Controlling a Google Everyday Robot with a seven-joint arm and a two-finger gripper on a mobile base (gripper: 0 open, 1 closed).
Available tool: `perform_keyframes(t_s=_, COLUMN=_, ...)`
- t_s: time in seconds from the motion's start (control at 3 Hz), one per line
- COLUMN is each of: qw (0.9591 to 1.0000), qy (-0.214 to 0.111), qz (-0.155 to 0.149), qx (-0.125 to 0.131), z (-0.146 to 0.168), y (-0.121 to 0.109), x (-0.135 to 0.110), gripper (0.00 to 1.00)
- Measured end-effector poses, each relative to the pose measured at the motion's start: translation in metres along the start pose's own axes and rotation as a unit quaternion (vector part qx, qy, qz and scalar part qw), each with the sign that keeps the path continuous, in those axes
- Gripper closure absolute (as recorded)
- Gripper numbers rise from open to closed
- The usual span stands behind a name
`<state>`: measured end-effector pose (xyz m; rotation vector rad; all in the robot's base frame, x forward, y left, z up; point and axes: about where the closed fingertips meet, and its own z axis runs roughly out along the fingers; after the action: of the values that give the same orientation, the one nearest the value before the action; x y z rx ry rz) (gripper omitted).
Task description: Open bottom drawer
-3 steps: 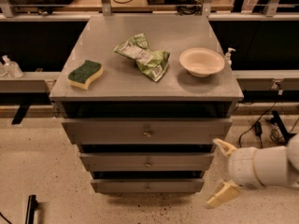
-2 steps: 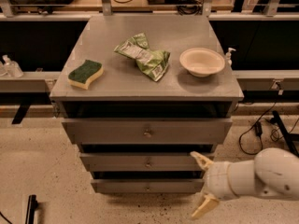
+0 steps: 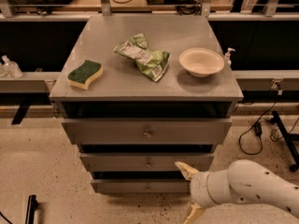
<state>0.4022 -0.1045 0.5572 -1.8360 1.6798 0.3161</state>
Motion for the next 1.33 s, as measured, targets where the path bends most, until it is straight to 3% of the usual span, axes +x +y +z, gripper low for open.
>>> perform_keyframes(t_s=0.33, qw=0.9999, qy=0.009, qz=-0.001, qx=-0.014, z=0.001, y=0.004, x=-0.001, gripper=0.0)
perform_keyframes(t_s=0.67, qw=0.9995, qy=0.013, qz=-0.009, qx=-0.027, z=0.014, y=-0.001, x=0.026, gripper=0.0)
perform_keyframes(t_s=1.33, qw=0.9975, qy=0.023, qz=0.031, qx=-0.059, z=0.079, y=0.02, x=0.139, gripper=0.0)
